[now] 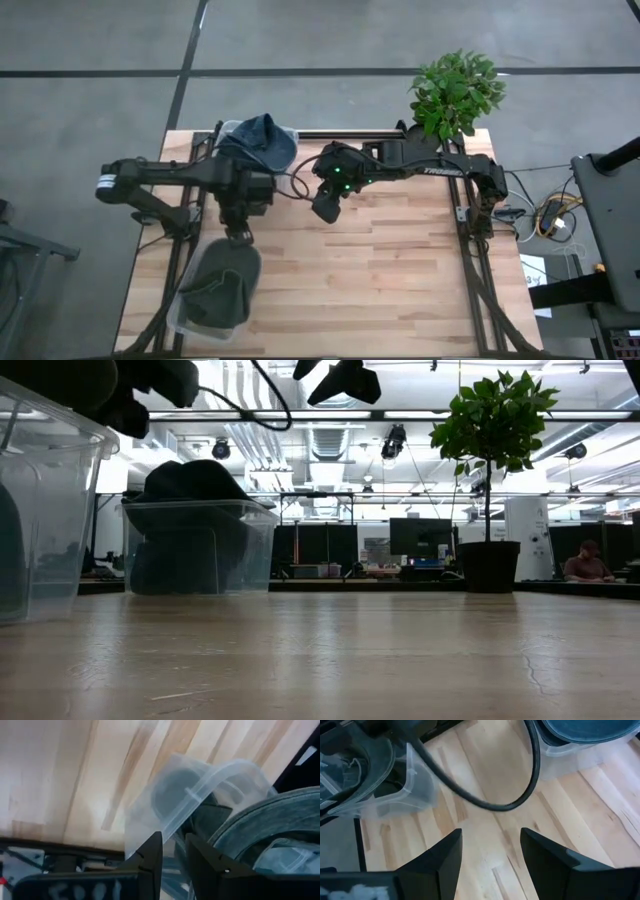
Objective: Pick & Place hat
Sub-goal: Put the green cap into the bottom transparent bin, then return to Home Position
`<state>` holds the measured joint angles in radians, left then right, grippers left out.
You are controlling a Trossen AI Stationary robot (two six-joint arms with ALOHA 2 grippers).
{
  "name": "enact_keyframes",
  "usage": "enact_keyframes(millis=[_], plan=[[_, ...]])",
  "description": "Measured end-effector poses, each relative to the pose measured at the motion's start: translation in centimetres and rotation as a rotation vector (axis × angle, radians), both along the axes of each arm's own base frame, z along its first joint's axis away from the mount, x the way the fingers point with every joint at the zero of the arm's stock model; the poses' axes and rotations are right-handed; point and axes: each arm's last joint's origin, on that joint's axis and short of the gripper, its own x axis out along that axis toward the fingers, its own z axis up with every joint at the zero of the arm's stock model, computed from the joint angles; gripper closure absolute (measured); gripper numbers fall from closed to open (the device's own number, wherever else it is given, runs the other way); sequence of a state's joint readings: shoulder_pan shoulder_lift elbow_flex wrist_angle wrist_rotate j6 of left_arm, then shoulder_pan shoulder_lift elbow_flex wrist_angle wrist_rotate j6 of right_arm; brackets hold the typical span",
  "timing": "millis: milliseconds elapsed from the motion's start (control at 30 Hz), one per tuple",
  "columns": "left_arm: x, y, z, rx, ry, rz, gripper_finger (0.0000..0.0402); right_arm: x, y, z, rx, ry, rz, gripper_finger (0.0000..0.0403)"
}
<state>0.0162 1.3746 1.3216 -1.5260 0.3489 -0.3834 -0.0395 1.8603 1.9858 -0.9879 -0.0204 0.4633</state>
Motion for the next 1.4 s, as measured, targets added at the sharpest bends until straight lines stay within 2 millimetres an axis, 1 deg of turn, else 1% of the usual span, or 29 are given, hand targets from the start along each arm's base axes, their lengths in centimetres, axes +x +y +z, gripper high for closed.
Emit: enact_keyframes(millis=[133, 300, 367, 467, 500, 567, 667, 767, 833, 900, 1000, 1067, 1167, 1300, 1333, 1400], plan=[[0.0, -0.6, -0.2, -0.003, 0.001, -0.029, 0.0324, 0.0, 0.0, 0.0, -0.002, -0.001, 0.003, 0.0209], [0.2, -0.6, -1.7, 0.055, 0.065, -0.034, 0.0324, 0.0, 0.0, 0.0, -0.002, -0.002, 0.003, 0.0209], [0.1, -0.5, -1.9, 0.073, 0.076, -0.035, 0.0324, 0.0, 0.0, 0.0, -0.002, -0.002, 0.003, 0.0209], [-0.2, -0.5, -1.6, 0.087, 0.09, -0.034, 0.0324, 0.0, 0.0, 0.0, -0.001, -0.002, 0.003, 0.0209], [-0.3, -0.4, -1.2, 0.084, 0.096, -0.034, 0.0324, 0.0, 0.0, 0.0, 0.0, -0.002, 0.003, 0.0209], [-0.3, -0.4, -0.3, 0.081, 0.055, -0.036, 0.0324, 0.0, 0.0, 0.0, 0.0, -0.002, 0.003, 0.0209], [-0.3, -0.3, 1.6, 0.082, -0.045, -0.036, 0.0324, 0.0, 0.0, 0.1, 0.0, -0.003, 0.004, 0.0209], [-0.2, -0.3, 3.5, 0.093, -0.192, -0.045, 0.0324, -0.1, 0.1, 0.4, -0.02, -0.014, 0.028, 0.0209], [-0.2, -0.3, 4.9, 0.101, -0.332, -0.01, 0.0324, -0.4, 0.5, 0.9, -0.051, -0.037, 0.072, 0.0209], [-0.3, -0.2, 6.2, 0.116, -0.485, 0.031, 0.0324, -0.5, 1.1, 1.8, -0.087, -0.1, 0.121, 0.0209], [-1.2, -0.1, 7.7, 0.119, -0.688, 0.037, 0.0324, -0.8, 1.8, 2.4, -0.133, -0.179, 0.181, 0.0209], [-2.1, 0.0, 8.7, 0.12, -0.812, 0.058, 0.0324, -0.9, 2.0, 2.3, -0.157, -0.228, 0.204, 0.0209], [-4.0, 0.0, 9.8, 0.115, -0.973, 0.075, 0.0324, -1.6, 2.0, 2.4, -0.163, -0.357, 0.23, 0.0209], [-6.9, 0.1, 10.3, 0.124, -1.135, 0.13, 0.0324, -3.8, 1.9, 2.7, -0.146, -0.58, 0.238, 0.0209], [-7.7, 0.2, 10.2, 0.153, -1.149, 0.149, 0.0324, -4.4, 1.8, 2.3, -0.139, -0.601, 0.222, 0.0209], [-9.6, 0.5, 10.1, 0.268, -1.178, 0.143, 0.0324, -6.0, 1.5, 1.8, -0.137, -0.612, 0.163, 0.0209]])
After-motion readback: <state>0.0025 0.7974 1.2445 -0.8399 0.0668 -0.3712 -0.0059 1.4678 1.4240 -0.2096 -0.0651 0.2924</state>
